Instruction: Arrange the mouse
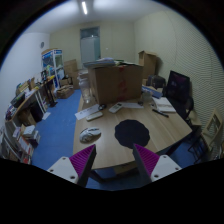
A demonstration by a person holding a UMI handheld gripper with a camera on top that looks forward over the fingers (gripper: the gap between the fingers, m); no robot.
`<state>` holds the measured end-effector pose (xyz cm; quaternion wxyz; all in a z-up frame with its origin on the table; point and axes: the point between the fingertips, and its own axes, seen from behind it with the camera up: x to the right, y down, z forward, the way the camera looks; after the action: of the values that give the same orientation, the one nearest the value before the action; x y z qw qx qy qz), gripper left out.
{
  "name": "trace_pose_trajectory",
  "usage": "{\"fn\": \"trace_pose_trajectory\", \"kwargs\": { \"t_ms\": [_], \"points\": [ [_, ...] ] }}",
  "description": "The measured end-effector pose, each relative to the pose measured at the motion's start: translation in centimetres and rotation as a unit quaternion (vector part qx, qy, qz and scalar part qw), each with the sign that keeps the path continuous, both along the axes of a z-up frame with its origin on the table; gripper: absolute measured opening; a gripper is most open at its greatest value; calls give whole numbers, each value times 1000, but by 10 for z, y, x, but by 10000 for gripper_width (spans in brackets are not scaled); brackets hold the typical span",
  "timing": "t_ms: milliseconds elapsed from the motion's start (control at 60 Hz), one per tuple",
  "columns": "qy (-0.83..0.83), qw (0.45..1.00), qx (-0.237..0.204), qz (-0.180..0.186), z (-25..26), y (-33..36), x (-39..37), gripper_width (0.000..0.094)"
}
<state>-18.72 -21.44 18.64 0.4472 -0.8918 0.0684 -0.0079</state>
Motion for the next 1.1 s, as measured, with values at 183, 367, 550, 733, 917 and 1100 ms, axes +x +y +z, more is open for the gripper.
{"fn": "trace_pose_trajectory", "kwargs": {
  "t_ms": [183, 367, 550, 733, 917, 1100],
  "points": [
    [2, 999, -6, 33, -15, 17, -29, 842],
    [22, 998, -16, 62, -48, 48, -55, 846],
    [71, 990, -39, 119, -107, 88, -109, 838],
    [59, 985, -49, 155, -153, 135, -137, 837],
    [52, 987, -59, 143, -190, 165, -143, 840],
    [36, 990, -56, 121, -198, 196, -149, 841]
  ]
}}
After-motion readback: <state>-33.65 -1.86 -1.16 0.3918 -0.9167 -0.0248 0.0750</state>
